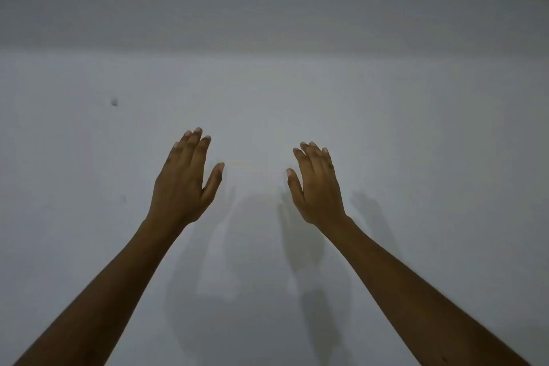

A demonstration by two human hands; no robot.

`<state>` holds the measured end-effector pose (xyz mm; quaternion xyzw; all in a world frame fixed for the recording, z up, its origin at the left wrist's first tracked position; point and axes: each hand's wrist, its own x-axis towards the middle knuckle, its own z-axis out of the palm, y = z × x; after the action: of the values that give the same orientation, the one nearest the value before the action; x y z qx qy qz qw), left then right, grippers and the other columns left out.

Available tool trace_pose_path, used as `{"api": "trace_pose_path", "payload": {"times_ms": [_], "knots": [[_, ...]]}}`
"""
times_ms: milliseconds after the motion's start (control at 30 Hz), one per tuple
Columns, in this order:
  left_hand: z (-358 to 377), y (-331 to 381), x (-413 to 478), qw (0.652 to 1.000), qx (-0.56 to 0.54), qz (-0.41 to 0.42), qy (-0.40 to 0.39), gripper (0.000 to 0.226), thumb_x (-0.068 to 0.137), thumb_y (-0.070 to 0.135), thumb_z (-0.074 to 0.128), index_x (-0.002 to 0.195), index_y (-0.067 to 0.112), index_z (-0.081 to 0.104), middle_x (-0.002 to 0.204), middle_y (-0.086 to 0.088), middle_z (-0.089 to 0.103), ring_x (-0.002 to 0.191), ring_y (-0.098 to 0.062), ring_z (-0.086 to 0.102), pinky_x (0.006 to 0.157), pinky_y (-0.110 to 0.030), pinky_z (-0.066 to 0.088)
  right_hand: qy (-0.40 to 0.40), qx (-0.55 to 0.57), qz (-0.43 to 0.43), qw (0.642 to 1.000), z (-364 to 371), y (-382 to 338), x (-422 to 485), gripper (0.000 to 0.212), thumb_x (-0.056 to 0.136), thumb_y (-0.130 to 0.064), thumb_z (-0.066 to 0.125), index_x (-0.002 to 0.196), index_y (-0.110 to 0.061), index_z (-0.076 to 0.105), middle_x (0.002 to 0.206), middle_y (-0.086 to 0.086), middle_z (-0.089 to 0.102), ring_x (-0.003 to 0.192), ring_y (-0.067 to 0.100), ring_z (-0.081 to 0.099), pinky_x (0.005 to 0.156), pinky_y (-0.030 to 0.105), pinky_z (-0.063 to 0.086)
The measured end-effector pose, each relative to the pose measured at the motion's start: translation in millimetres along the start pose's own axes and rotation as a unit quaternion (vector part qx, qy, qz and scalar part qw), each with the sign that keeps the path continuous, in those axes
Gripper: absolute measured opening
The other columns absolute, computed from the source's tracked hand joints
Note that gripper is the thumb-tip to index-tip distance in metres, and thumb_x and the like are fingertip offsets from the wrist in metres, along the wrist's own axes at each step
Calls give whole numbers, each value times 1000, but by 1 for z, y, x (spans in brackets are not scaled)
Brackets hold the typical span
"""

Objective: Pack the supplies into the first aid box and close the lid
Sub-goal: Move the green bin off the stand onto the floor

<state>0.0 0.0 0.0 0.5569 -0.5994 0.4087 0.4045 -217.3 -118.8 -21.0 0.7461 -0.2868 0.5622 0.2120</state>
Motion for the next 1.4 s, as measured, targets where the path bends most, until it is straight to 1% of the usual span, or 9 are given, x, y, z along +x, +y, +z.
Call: {"api": "trace_pose_path", "payload": {"times_ms": [267,600,867,967,1067,1200,1300,1367,1400], "knots": [[34,4,-59,998,-11,-20,-55,55,95,39,38,136,4,42,147,-16,40,139,-29,33,112,-43,32,-33,24,41,998,19,2,-57,41,96,-26,41,129,-5,50,137,15,52,135,28,39,118,44,21],[92,39,-220,969,-44,-72,-233,55,95,40,39,137,5,41,148,-16,40,139,-30,33,113,-43,30,-187,74,130,971,55,-19,-247,39,96,-25,40,129,-5,50,137,14,52,134,27,39,118,44,21],[117,86,-371,897,-89,-113,-417,59,94,44,32,136,5,43,146,-18,43,137,-33,37,112,-45,32,-327,93,215,916,55,-56,-418,36,96,-22,45,128,-8,51,137,14,53,133,28,41,118,40,20],[119,100,-416,866,-95,-117,-477,61,93,46,31,136,5,42,146,-18,42,137,-33,37,113,-43,29,-370,106,244,890,49,-69,-460,35,95,-21,47,125,-6,54,133,16,56,130,30,46,115,43,27],[124,107,-449,835,-86,-115,-532,56,94,41,36,138,6,40,147,-17,40,138,-31,34,115,-43,22,-408,122,264,865,44,-74,-485,40,94,-24,40,126,-5,52,133,17,56,130,31,45,116,46,27],[121,113,-476,794,-36,-120,-595,54,95,40,37,141,11,36,149,-10,39,140,-24,32,113,-59,9,-412,121,271,861,39,-79,-514,37,93,-20,43,125,-2,52,128,20,58,126,33,49,112,47,33],[126,118,-476,765,-29,-146,-626,49,96,38,37,139,14,39,146,-5,44,137,-20,36,110,-65,4,-391,127,284,866,45,-78,-522,28,92,-16,48,113,-2,58,112,19,65,109,32,58,101,45,45],[133,120,-472,750,-37,-168,-638,40,96,35,39,130,17,48,138,-3,52,130,-20,44,109,-66,3,-393,133,331,848,47,-80,-519,12,88,-13,52,92,-5,61,85,14,66,80,27,61,73,41,55],[139,120,-470,744,-44,-182,-642,35,95,33,40,123,17,53,131,-3,58,124,-20,50,109,-66,3,-413,132,378,818,48,-80,-517,9,88,-13,53,85,-7,59,75,10,63,69,24,59,62,38,52]]}}
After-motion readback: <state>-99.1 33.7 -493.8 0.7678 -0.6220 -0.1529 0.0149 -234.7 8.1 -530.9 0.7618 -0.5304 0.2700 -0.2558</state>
